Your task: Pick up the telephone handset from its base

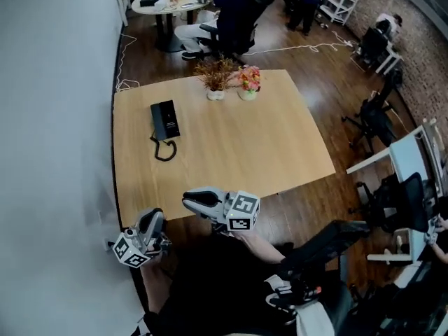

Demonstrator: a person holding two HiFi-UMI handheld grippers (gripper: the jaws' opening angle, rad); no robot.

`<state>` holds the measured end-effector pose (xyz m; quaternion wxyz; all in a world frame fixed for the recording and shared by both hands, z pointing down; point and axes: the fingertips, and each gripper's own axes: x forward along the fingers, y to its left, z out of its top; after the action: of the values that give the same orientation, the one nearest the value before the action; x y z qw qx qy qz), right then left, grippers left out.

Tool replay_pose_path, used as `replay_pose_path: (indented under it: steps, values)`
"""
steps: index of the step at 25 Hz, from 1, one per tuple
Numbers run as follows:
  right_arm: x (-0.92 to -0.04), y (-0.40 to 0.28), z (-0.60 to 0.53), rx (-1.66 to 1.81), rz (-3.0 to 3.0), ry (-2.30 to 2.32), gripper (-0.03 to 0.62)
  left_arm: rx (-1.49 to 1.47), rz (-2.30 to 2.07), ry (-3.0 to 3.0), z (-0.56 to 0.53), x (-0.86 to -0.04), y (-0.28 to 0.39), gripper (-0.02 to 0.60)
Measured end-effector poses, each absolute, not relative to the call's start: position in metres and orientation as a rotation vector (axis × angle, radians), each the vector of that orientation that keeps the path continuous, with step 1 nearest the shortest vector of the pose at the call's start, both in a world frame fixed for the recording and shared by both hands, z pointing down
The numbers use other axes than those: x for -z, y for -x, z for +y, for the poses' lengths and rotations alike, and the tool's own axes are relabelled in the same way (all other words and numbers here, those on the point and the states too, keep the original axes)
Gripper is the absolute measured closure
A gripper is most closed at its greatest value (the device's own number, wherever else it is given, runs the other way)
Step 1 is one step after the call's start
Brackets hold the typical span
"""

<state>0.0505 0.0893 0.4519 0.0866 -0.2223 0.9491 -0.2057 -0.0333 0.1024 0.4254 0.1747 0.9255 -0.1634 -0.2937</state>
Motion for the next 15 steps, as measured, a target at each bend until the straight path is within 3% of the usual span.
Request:
replay_pose_path:
  steps: [15]
  values:
    - [-0.454,-0.147,0.032,0.668,2.766,0.569,0.536,0.643,-0.642,-2.598,0.064,-0.423,-0.054,0.578]
